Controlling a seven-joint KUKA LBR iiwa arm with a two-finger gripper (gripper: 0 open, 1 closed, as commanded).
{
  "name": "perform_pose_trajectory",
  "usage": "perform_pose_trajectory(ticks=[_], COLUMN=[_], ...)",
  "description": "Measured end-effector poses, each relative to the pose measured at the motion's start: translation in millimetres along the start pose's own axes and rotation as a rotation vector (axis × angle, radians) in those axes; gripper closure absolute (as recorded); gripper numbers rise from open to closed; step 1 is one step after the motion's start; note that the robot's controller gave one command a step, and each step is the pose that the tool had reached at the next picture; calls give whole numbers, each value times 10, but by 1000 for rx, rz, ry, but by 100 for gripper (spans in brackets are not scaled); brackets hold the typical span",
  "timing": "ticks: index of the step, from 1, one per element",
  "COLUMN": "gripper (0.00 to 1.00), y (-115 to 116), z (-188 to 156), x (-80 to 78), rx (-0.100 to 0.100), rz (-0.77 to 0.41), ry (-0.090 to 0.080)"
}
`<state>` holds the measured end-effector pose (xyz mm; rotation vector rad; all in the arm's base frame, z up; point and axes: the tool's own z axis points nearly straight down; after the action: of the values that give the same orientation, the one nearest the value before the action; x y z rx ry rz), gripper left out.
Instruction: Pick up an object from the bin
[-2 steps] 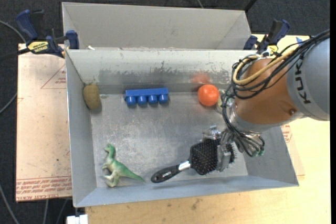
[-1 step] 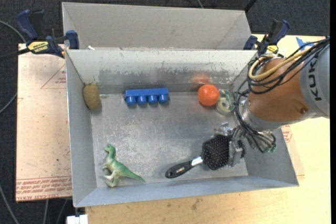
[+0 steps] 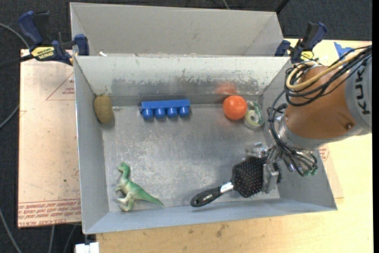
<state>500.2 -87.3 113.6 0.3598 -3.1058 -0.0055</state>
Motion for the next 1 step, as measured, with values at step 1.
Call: perform_pose_trajectory(ticks=[1], gripper=[100], y=[278], z=[-150], x=[-151], rx=[10], rz=[-17], ry=[-28])
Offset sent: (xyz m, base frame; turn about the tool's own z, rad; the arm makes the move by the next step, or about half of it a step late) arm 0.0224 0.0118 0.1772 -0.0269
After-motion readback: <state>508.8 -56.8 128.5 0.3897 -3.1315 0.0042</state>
